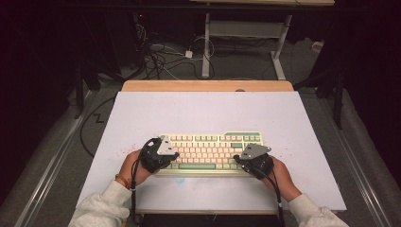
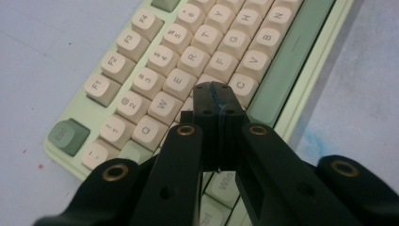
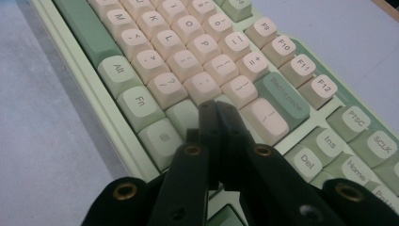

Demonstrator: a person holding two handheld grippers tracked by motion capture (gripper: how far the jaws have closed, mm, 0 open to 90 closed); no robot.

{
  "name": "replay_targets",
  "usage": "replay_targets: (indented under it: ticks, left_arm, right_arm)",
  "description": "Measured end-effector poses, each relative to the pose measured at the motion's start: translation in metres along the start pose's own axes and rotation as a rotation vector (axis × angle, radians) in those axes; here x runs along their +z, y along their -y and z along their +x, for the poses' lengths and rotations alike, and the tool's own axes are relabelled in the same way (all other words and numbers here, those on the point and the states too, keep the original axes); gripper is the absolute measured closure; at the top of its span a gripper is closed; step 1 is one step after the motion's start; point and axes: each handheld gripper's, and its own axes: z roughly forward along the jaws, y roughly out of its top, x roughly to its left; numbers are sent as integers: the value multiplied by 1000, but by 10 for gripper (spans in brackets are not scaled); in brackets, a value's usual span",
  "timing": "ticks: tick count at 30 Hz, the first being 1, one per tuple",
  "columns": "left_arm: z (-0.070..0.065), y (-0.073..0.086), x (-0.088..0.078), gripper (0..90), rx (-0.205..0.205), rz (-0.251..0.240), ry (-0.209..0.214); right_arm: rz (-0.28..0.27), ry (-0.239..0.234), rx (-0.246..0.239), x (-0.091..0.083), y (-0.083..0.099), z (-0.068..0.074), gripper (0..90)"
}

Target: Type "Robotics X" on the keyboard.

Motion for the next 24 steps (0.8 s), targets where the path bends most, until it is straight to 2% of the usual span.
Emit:
replay_targets:
  ticks: [4, 11, 13, 17, 20, 24]
  left_arm:
    - [-1, -5, 5, 876, 10, 7, 18]
    - [-4, -7, 12, 876, 25, 28, 25]
    - [-4, -7, 12, 876, 22, 29, 13]
    - [-4, -7, 11, 876, 23, 28, 19]
    - [-6, -5, 16, 876, 27, 43, 26]
    - [-5, -5, 16, 876, 24, 36, 13]
  right_arm:
    - [2, 1, -3, 0, 0, 0, 900]
    - [1, 2, -2, 0, 0, 0, 900]
    - [1, 2, -3, 0, 0, 0, 900]
    - [1, 2, -3, 0, 0, 0, 900]
    - [1, 8, 0, 0, 0, 1, 900]
    - [0, 13, -5, 0, 0, 1, 900]
